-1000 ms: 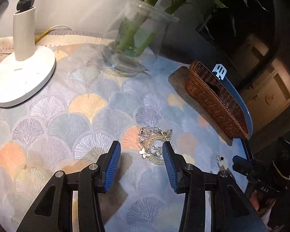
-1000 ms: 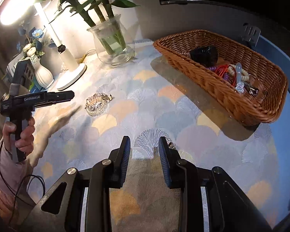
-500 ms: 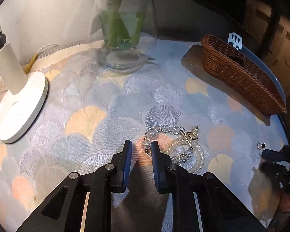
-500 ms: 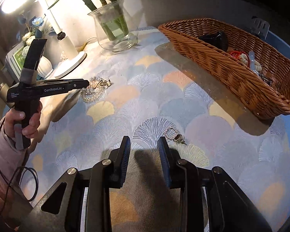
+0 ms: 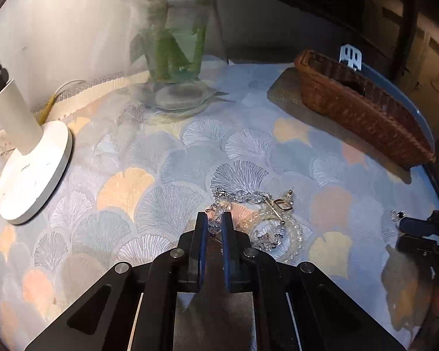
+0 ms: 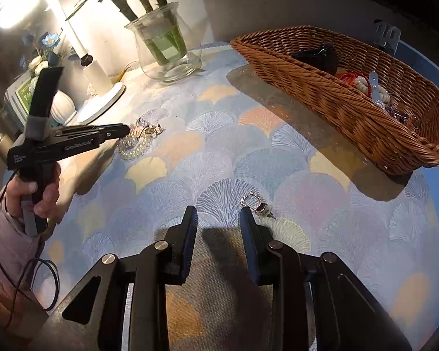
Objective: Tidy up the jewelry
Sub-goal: 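Grasp the silver bead chain bracelet with the left tool while the right grasps the small ring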
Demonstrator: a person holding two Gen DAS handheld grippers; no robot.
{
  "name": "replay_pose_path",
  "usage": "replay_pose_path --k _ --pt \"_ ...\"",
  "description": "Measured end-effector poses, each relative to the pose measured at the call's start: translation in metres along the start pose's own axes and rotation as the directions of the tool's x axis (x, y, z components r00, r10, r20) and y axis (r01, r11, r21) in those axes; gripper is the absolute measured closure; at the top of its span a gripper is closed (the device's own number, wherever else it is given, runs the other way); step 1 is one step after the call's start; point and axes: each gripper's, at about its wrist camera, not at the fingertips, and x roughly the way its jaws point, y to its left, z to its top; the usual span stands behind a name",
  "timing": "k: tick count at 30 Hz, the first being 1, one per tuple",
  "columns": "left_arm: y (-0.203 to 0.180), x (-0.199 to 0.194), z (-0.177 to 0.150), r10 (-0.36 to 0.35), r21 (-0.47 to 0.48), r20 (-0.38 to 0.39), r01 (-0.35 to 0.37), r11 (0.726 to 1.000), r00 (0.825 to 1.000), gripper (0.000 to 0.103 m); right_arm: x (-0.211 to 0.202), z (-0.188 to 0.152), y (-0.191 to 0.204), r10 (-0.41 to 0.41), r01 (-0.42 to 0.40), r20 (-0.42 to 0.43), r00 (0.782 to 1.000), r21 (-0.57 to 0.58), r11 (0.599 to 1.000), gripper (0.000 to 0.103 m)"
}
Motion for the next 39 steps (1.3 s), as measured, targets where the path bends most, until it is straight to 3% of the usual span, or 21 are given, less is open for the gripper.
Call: replay_pose_path --k 3,7,15,19,24,26,28,32,39 --pt "0.016 -0.038 -0.002 -0.144 -0.082 0.093 0.151 0.985 0.985 0.095 -0.001 0.0 -0.007 0.017 -0.017 0.003 1.0 0.032 0.999 0.07" --pt "0.032 -0.087 -0.006 -0.236 -0.122 0.187 0.261 0.958 0.954 0.094 -0.002 0.0 -0.007 0.013 -0.013 0.008 1.0 0.042 0.999 0.07" --pt "0.043 -0.12 -0.031 -0.303 -0.148 0.209 0.336 0.93 0.93 0.094 0.0 -0.002 -0.002 -0.009 0.009 0.004 1.0 0.022 1.0 0.07" --pt "0.046 -0.106 -0.051 -0.253 -0.155 0.166 0.279 0.948 0.953 0.094 -0.001 -0.002 -0.002 -0.008 0.008 0.006 1.0 0.022 1.0 0.07" --pt "0.086 -0.069 -0.076 -0.134 -0.302 0.104 0.16 0.94 0.986 0.094 -0.02 -0.002 -0.006 -0.036 0.035 0.048 0.998 0.02 0.999 0.07" --pt "0.095 -0.064 -0.082 -0.101 -0.321 0.093 0.126 0.939 0.99 0.094 -0.03 -0.003 -0.012 -0.057 0.057 0.059 0.997 0.013 0.998 0.07" --pt "0.094 -0.06 -0.086 -0.041 -0.29 0.075 0.061 0.955 0.996 0.094 -0.034 -0.005 -0.019 -0.072 0.072 0.048 0.996 0.008 0.997 0.068" --pt "0.088 -0.063 -0.087 -0.022 -0.25 0.09 0.043 0.967 0.996 0.094 -0.023 -0.007 -0.022 -0.131 0.13 -0.013 0.991 -0.055 0.99 0.068" --pt "0.085 -0.063 -0.086 0.011 -0.237 0.072 0.006 0.972 0.997 0.094 0.004 0.002 -0.004 -0.181 0.173 -0.026 0.983 -0.185 0.967 0.068"
